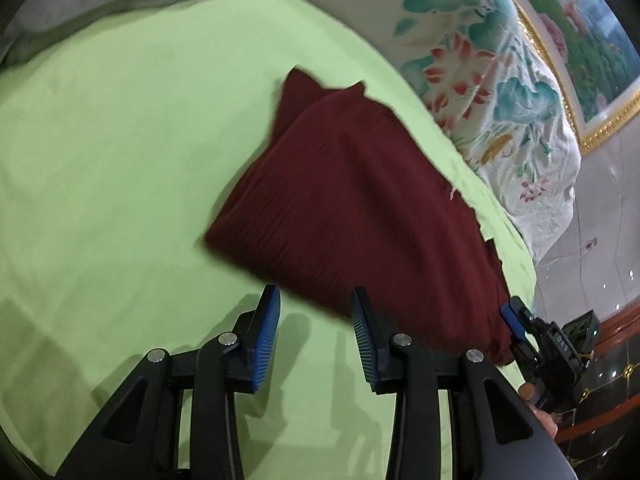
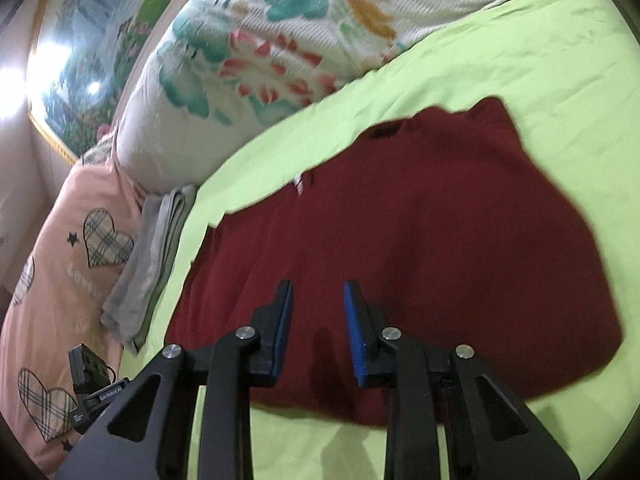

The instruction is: Fold large clothes

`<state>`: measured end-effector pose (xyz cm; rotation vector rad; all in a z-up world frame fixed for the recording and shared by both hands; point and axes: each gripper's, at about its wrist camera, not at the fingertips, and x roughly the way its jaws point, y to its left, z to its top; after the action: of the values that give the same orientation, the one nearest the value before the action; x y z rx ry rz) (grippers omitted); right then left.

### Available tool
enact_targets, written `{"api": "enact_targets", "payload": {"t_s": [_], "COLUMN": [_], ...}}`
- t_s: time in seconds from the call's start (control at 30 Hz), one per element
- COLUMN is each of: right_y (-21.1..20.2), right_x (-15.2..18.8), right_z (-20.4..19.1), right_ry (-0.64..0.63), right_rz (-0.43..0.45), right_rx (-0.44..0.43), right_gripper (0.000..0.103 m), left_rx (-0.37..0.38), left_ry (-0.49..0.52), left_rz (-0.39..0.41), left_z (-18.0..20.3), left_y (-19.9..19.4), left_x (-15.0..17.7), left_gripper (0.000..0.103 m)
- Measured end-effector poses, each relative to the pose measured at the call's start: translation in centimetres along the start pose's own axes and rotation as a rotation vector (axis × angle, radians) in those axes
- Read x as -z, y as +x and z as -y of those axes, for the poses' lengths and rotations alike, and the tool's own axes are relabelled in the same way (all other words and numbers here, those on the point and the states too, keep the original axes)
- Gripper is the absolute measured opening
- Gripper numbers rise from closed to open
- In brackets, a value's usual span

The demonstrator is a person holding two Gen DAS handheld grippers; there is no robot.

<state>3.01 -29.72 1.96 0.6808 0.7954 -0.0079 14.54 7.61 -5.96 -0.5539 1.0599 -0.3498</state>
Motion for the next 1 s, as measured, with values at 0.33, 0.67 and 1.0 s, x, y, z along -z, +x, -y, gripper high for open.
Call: {"api": "enact_targets", "payload": {"t_s": [0.33, 0.67, 1.0], "right_y": [4.3, 10.4, 10.5], "right_x": [-1.1, 0.1, 0.1], "right_z": [-4.3, -2.5, -1.6], "right_ry": [-0.03, -0.006, 0.028], "right_rz": [-0.043, -0.165, -0.177], "right_rx": [-0.03, 0.027, 0.0], "right_gripper": [0.026, 0.022, 0.019], "left_rx": [0.044, 0.038, 0.08], "left_ry": [-0.051, -0.119, -0.071], "left_rz": [0.001, 0.07, 0.104], "left_z": [-0.2, 0.5, 3.2], "left_y": [2.0, 4.6, 4.1], "left_x": [-0.7, -4.2, -6.0], "left_gripper": [0.061, 0.063, 0.012]}}
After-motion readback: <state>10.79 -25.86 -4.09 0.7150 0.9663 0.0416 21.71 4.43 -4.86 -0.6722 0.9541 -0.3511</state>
